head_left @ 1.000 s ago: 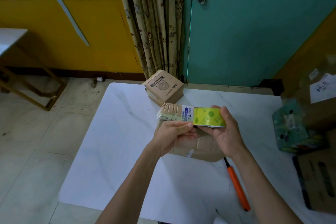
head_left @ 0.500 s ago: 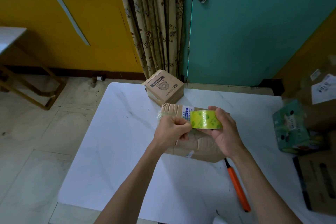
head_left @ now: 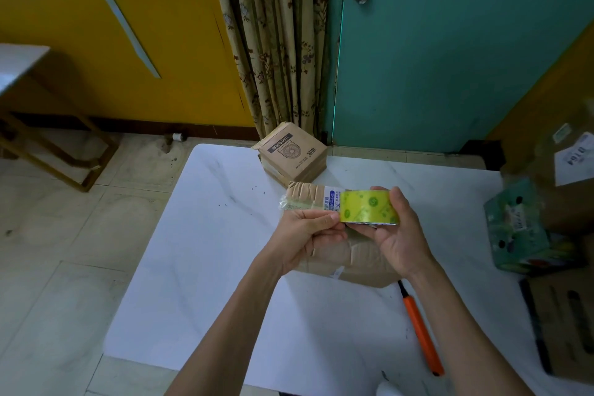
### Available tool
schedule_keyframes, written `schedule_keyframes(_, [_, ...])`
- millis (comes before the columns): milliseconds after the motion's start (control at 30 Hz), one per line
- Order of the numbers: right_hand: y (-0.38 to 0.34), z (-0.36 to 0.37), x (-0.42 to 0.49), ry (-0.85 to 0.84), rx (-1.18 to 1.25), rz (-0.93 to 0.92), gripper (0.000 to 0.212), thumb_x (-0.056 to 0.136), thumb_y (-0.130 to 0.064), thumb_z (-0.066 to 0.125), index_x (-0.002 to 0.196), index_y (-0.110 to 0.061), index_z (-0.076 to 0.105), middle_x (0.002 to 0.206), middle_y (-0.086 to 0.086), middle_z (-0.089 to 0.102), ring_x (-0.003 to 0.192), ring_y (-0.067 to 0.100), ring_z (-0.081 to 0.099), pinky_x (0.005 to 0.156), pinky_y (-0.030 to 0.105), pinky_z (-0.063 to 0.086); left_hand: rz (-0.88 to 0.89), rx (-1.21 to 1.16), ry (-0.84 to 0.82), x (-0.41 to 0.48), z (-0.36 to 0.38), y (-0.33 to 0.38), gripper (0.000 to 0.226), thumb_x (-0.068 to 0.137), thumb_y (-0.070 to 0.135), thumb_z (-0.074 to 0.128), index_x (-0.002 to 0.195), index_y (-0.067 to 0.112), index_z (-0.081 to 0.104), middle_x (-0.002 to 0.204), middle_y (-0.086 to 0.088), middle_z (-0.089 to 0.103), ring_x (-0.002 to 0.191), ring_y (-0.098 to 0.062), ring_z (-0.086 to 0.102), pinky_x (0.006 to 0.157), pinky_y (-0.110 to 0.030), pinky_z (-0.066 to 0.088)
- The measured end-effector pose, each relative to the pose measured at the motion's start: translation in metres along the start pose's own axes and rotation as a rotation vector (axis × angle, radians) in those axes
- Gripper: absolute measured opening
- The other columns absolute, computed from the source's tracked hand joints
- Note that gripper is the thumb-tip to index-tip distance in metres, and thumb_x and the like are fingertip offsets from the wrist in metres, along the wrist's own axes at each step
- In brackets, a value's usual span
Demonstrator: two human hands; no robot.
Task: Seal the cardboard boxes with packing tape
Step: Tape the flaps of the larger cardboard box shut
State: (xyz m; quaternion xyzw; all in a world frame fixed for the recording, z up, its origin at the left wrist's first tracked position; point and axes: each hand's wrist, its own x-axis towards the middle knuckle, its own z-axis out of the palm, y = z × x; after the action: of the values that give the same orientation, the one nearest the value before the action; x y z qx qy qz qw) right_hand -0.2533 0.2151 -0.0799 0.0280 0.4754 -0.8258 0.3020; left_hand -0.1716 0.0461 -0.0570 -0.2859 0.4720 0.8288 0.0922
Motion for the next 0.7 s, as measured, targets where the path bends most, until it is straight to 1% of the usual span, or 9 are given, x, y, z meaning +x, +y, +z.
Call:
schedule_keyframes(133, [0.001,-0.001,-0.001,-0.005,-0.070,-0.033,0.090,0.057,-0.060,0.088,0.119,-0.005,0.055,0.129,0.030,0.058,0.119,0.042,0.060,0.098,0.063,0.048,0.045,0.167,0.022,-0.004,0.002,0.005,0.018,0.093,-0.002,0.066,0.085,0.005,0.080,0.083,-0.016,0.076,0.069,-0.020,0.074,0.070,-0.025,0.062])
schedule_keyframes(333, [0.000,0.001,0.000,0.035,-0.118,-0.066,0.081,0.056,-0.061,0.088,0.113,-0.008,0.062,0.128,0.032,0.056,0.117,0.043,0.061,0.094,0.063,0.050,0.130,0.397,0.089,-0.004,0.006,0.005,0.015,0.096,0.001,0.063,0.087,-0.004,0.074,0.068,-0.011,0.072,0.060,-0.018,0.072,0.062,-0.025,0.061])
schedule_keyframes(400, [-0.001,0.002,0.000,0.034,-0.129,-0.071,0.081,0.055,-0.060,0.088,0.112,-0.009,0.063,0.128,0.031,0.056,0.117,0.042,0.061,0.092,0.059,0.053,0.156,0.495,0.120,-0.003,0.006,0.003,0.018,0.096,0.003,0.061,0.089,-0.008,0.072,0.068,-0.011,0.072,0.063,-0.020,0.073,0.066,-0.030,0.063])
schedule_keyframes(433, [-0.001,0.002,-0.001,0.030,-0.133,-0.069,0.081,0.055,-0.060,0.088,0.113,-0.008,0.063,0.128,0.030,0.056,0.116,0.041,0.061,0.091,0.058,0.054,0.158,0.530,0.121,-0.002,0.006,0.001,0.019,0.095,0.007,0.061,0.088,-0.006,0.072,0.070,-0.011,0.073,0.066,-0.023,0.074,0.072,-0.036,0.064])
schedule_keyframes(500, [-0.001,0.002,-0.002,0.022,-0.129,-0.060,0.083,0.055,-0.060,0.089,0.114,-0.008,0.062,0.128,0.028,0.057,0.116,0.039,0.062,0.090,0.055,0.055,0.148,0.574,0.112,-0.001,0.005,-0.001,0.020,0.089,0.022,0.063,0.080,0.008,0.073,0.072,-0.010,0.074,0.075,-0.031,0.076,0.084,-0.048,0.062])
schedule_keyframes(533, [-0.001,0.002,-0.002,0.021,-0.125,-0.053,0.084,0.055,-0.060,0.089,0.114,-0.008,0.061,0.128,0.026,0.058,0.115,0.038,0.063,0.090,0.054,0.055,0.140,0.587,0.108,-0.002,0.005,-0.002,0.019,0.083,0.030,0.063,0.075,0.016,0.073,0.072,-0.009,0.074,0.077,-0.032,0.076,0.087,-0.051,0.060])
schedule_keyframes(600, [0.000,0.000,-0.002,0.030,-0.112,-0.044,0.086,0.054,-0.060,0.089,0.116,-0.007,0.060,0.128,0.026,0.058,0.115,0.038,0.063,0.092,0.055,0.054,0.135,0.586,0.106,0.000,0.004,-0.006,0.020,0.080,0.037,0.063,0.074,0.020,0.073,0.074,-0.010,0.075,0.079,-0.031,0.077,0.090,-0.052,0.058])
schedule_keyframes(633, [0.000,-0.001,-0.001,0.037,-0.094,-0.041,0.087,0.054,-0.060,0.089,0.116,-0.006,0.059,0.129,0.028,0.057,0.116,0.039,0.062,0.092,0.057,0.054,0.132,0.550,0.096,0.001,0.004,-0.007,0.019,0.086,0.032,0.065,0.079,0.018,0.075,0.079,-0.012,0.076,0.080,-0.031,0.076,0.089,-0.050,0.059])
schedule_keyframes(700, [0.000,-0.002,0.000,0.047,-0.035,-0.031,0.089,0.056,-0.059,0.089,0.118,-0.004,0.057,0.130,0.031,0.056,0.117,0.042,0.061,0.091,0.057,0.054,0.088,0.337,0.056,0.002,0.003,-0.006,0.016,0.095,0.020,0.070,0.090,0.005,0.074,0.087,-0.015,0.075,0.078,-0.029,0.075,0.081,-0.038,0.063])
